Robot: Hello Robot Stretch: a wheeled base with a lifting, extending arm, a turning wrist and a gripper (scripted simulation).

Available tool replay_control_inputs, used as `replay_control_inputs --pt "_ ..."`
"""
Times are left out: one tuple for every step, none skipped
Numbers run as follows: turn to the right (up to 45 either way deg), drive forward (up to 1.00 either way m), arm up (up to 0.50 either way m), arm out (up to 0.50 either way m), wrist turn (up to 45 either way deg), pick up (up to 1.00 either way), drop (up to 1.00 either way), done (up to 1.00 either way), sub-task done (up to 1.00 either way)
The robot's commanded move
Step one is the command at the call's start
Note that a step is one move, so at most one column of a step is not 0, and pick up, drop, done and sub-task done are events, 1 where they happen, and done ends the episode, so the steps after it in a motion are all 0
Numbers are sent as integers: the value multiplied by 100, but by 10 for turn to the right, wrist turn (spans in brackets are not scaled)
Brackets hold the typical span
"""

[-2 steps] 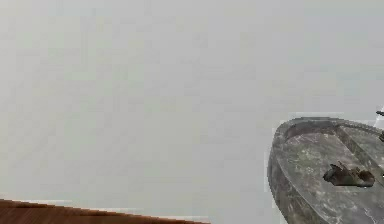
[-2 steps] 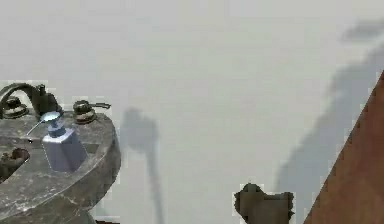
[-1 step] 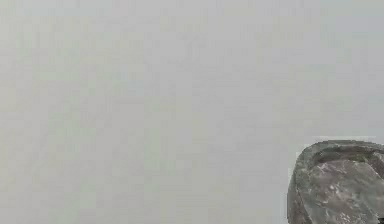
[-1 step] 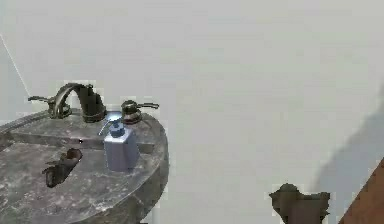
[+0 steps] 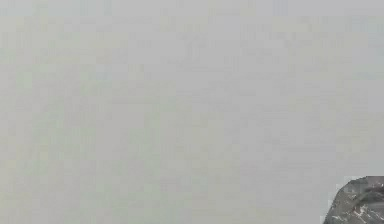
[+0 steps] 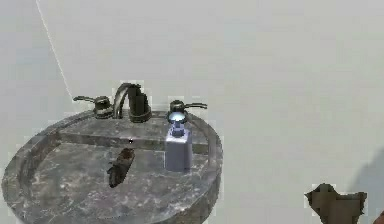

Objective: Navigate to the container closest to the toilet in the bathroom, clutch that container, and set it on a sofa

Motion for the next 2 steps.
replay_control_inputs --pt "-450 0 0 0 0 0 0 0 0" --pt "-450 0 0 0 0 0 0 0 0"
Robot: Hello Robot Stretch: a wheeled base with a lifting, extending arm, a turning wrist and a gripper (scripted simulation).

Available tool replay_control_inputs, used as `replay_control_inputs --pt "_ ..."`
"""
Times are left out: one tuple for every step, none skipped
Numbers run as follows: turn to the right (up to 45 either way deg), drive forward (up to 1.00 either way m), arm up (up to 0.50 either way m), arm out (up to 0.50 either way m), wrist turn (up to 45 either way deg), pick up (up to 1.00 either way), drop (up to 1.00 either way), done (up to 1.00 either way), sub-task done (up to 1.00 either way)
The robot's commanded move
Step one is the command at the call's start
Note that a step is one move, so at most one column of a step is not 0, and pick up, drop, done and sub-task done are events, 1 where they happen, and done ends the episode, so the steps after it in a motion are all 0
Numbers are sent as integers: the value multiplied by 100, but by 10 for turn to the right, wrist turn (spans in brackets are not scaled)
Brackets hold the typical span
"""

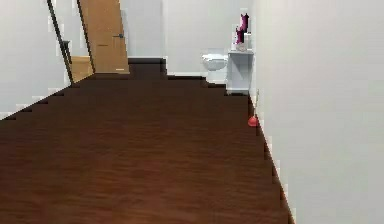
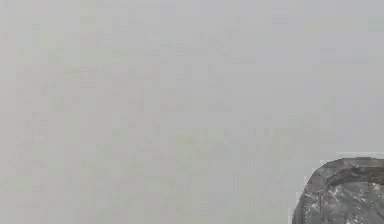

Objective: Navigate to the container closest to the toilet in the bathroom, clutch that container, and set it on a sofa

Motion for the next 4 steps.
replay_control_inputs --pt "-450 0 0 0 0 0 0 0 0" --pt "-30 0 0 0 0 0 0 0 0" --pt "0 20 0 0 0 0 0 0 0" --pt "150 0 0 0 0 0 0 0 0"
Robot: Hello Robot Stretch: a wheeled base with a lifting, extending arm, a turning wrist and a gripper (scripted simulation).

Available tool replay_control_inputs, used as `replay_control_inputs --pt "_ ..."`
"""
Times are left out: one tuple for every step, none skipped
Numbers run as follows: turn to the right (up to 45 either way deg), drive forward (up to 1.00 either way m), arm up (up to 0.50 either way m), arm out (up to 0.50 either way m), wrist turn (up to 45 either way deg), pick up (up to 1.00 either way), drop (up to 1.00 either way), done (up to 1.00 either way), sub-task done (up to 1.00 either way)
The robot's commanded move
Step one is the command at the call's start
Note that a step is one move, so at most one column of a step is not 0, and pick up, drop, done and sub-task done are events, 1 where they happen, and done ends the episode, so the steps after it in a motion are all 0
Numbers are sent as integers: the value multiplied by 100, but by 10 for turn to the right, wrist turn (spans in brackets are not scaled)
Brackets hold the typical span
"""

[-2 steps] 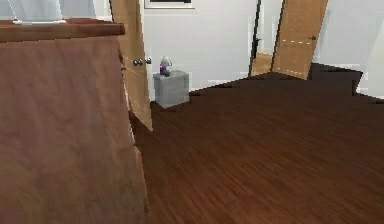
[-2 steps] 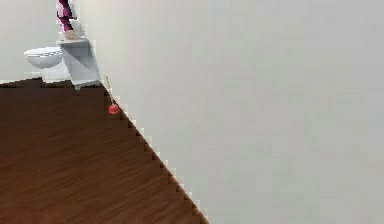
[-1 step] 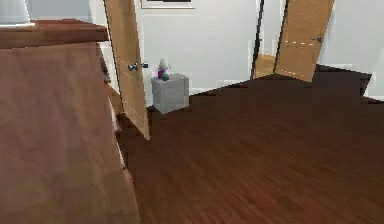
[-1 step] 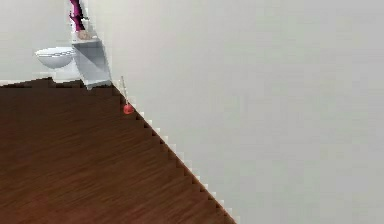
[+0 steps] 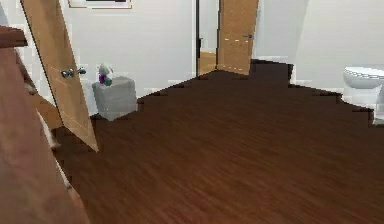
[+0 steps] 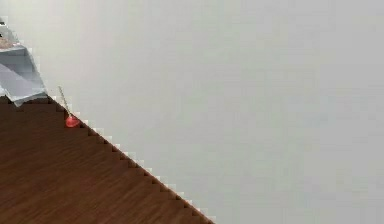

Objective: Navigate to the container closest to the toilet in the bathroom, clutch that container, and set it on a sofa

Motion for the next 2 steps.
replay_control_inputs --pt "0 5 0 0 0 0 0 0 0" --pt "-450 0 0 0 0 0 0 0 0"
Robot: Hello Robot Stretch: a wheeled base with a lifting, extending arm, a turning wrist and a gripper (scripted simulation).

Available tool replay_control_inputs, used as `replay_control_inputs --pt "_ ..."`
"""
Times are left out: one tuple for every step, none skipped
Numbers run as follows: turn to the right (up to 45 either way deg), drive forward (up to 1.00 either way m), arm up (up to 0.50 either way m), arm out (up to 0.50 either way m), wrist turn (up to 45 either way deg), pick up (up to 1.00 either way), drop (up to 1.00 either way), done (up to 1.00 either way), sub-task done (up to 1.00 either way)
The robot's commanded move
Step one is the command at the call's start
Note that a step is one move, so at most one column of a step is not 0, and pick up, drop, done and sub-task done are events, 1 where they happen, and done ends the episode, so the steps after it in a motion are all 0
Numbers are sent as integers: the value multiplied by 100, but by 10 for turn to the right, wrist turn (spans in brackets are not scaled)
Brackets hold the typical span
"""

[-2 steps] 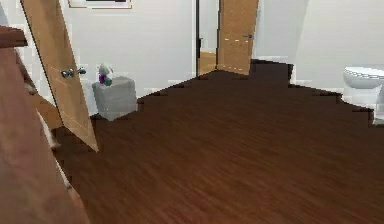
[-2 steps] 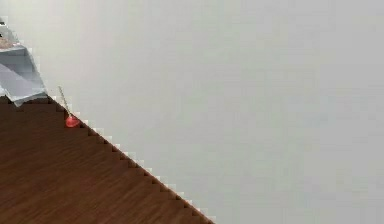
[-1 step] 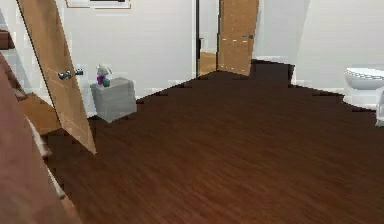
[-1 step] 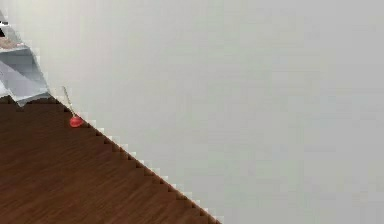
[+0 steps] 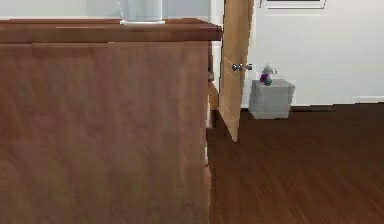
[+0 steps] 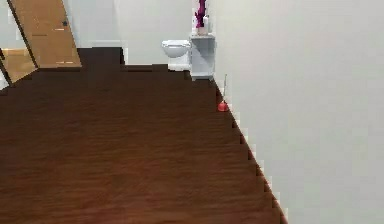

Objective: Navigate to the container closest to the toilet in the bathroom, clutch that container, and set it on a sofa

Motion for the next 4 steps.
replay_control_inputs --pt "-450 0 0 0 0 0 0 0 0" --pt "-450 0 0 0 0 0 0 0 0" --pt "450 0 0 0 0 0 0 0 0" --pt "450 0 0 0 0 0 0 0 0"
